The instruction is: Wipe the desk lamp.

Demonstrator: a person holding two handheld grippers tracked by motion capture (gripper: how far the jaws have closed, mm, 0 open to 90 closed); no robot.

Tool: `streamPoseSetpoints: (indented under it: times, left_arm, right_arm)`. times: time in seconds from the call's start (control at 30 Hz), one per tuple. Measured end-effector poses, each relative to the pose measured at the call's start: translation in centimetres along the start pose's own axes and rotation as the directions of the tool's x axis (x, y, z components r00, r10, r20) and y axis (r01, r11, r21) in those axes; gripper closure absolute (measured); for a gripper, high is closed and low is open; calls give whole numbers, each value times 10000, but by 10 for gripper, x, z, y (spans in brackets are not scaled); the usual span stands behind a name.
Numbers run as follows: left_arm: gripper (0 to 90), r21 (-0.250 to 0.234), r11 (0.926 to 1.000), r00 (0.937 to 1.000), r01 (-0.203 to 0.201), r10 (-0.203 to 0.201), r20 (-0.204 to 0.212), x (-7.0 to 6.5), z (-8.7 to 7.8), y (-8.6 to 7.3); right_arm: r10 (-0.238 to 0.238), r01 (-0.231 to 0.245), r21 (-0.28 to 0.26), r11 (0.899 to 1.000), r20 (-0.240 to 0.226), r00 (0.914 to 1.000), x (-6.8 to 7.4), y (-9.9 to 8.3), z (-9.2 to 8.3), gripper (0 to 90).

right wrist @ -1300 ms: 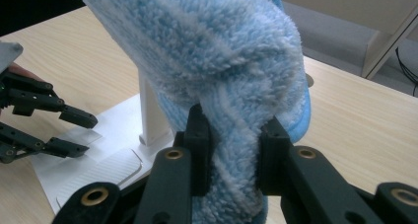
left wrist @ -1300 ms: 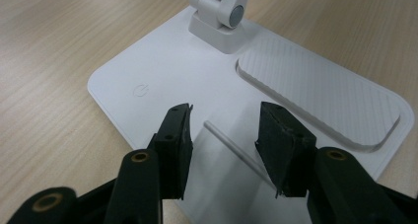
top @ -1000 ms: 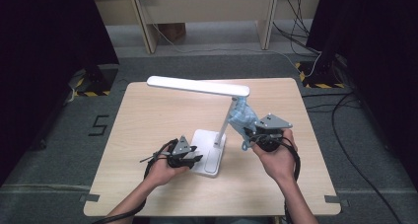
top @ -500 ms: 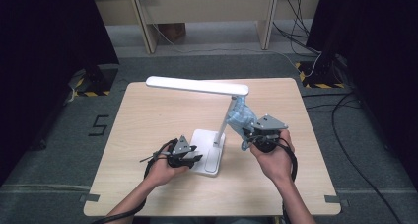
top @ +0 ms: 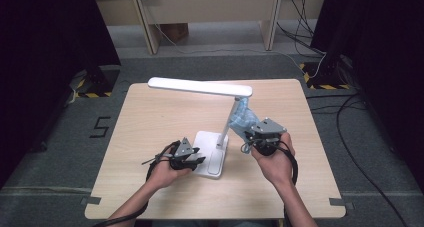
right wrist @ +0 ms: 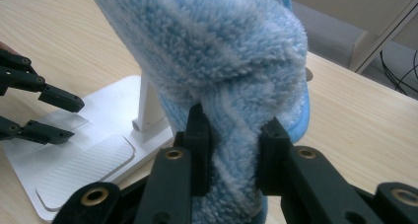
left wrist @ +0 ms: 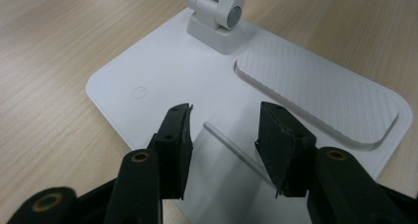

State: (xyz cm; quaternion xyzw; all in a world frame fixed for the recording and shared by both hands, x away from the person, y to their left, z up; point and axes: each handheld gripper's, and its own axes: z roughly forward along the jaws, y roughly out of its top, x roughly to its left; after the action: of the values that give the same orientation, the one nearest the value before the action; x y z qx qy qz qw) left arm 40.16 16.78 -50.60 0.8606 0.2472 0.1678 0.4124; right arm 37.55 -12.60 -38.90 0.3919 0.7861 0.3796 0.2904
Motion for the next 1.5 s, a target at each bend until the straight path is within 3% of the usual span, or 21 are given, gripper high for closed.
streamPoseSetpoints:
  times: [1.5]
  left_arm:
    - [553,-93,9999,10000,55,-56,-51,-1,0,-1]
  right_arm:
    - [-157,160,729,9972,-48,9999,11,-18,28,728]
